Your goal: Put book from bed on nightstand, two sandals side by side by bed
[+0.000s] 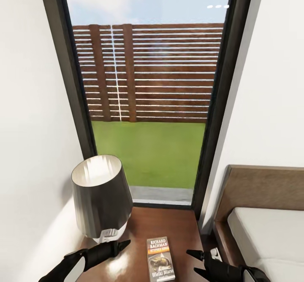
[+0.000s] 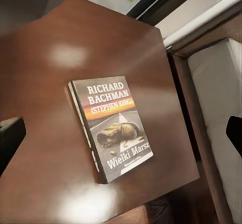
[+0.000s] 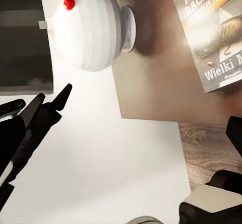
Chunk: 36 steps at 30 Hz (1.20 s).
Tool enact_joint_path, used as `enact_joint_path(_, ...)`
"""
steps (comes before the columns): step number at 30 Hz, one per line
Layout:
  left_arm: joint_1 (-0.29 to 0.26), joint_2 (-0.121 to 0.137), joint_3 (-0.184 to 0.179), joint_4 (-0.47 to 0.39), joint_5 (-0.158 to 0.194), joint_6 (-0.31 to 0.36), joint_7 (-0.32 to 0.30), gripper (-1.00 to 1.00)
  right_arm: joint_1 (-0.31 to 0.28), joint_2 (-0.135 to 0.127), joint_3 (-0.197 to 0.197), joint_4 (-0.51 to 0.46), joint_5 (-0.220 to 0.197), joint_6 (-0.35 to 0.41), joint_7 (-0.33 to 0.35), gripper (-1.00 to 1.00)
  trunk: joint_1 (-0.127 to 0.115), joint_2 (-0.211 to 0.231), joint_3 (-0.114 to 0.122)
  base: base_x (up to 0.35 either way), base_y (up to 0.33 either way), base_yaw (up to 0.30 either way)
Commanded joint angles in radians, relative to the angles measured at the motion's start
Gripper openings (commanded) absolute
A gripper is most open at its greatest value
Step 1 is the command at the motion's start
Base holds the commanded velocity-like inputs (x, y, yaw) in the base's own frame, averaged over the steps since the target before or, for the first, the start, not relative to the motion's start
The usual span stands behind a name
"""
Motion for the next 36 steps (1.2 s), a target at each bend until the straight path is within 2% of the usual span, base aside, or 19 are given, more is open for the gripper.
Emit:
enact_joint_path(1, 0.000, 0.001, -0.004, -0.001, 0.010, 0.009, 0.000, 1.00, -0.001, 0.000, -0.003, 0.000, -0.001, 0.005, 0.001, 1.00, -0.004, 0.007, 0.002, 0.000, 0.000, 0.000)
enact_joint_path(10, 0.000, -0.007, -0.004, 0.000, 0.010, 0.009, 0.004, 1.00, -0.001, 0.000, -0.003, 0.002, 0.000, 0.005, -0.003, 1.00, -0.039, 0.070, 0.030, 0.000, 0.000, 0.000)
enact_joint_path(13, 0.000, -0.012, -0.004, 0.000, 0.009, 0.009, 0.025, 1.00, -0.001, 0.000, -0.002, 0.002, 0.002, -0.004, -0.005, 1.00, -0.050, 0.091, 0.040, 0.000, 0.000, 0.000)
enact_joint_path(16, 0.000, -0.024, -0.004, 0.000, 0.009, 0.005, 0.091, 1.00, -0.001, 0.000, -0.002, 0.004, 0.018, -0.084, -0.007, 1.00, -0.062, 0.112, 0.049, 0.000, 0.000, 0.000)
enact_joint_path(22, 0.000, -0.037, -0.006, 0.001, 0.010, -0.022, 0.157, 1.00, 0.000, 0.000, -0.002, 0.022, 0.084, -0.207, -0.033, 1.00, -0.085, 0.154, 0.068, 0.000, 0.000, 0.000)
enact_joint_path(24, 0.000, -0.041, -0.006, 0.002, 0.010, -0.035, 0.170, 1.00, 0.000, 0.000, -0.002, 0.043, 0.118, -0.246, -0.073, 1.00, -0.092, 0.168, 0.074, 0.000, 0.000, 0.000)
enact_joint_path(25, 0.000, -0.043, -0.007, 0.010, 0.010, -0.043, 0.178, 1.00, 0.000, 0.000, -0.003, 0.068, 0.142, -0.280, -0.149, 1.00, -0.096, 0.175, 0.077, 0.000, 0.000, 0.000)
enact_joint_path(28, 0.000, -0.043, -0.006, 0.018, 0.010, -0.048, 0.182, 1.00, 0.000, 0.000, -0.003, 0.080, 0.152, -0.316, -0.235, 1.00, -0.108, 0.196, 0.087, 0.000, 0.000, 0.000)
enact_joint_path(29, 0.000, -0.043, -0.006, 0.030, 0.010, -0.050, 0.184, 1.00, 0.000, 0.000, -0.003, 0.086, 0.157, -0.371, -0.308, 1.00, -0.111, 0.203, 0.090, 0.000, 0.000, 0.000)
enact_joint_path(33, 0.000, -0.043, -0.006, 0.071, 0.009, -0.062, 0.186, 1.00, 0.000, 0.000, -0.002, 0.101, 0.160, -0.443, -0.374, 1.00, -0.127, 0.231, 0.102, 0.000, 0.000, 0.000)
enact_joint_path(36, 0.000, -0.043, -0.007, 0.100, 0.009, -0.088, 0.194, 1.00, 0.001, 0.000, -0.003, 0.132, 0.160, -0.459, -0.392, 1.00, -0.138, 0.252, 0.112, 0.000, 0.000, 0.000)
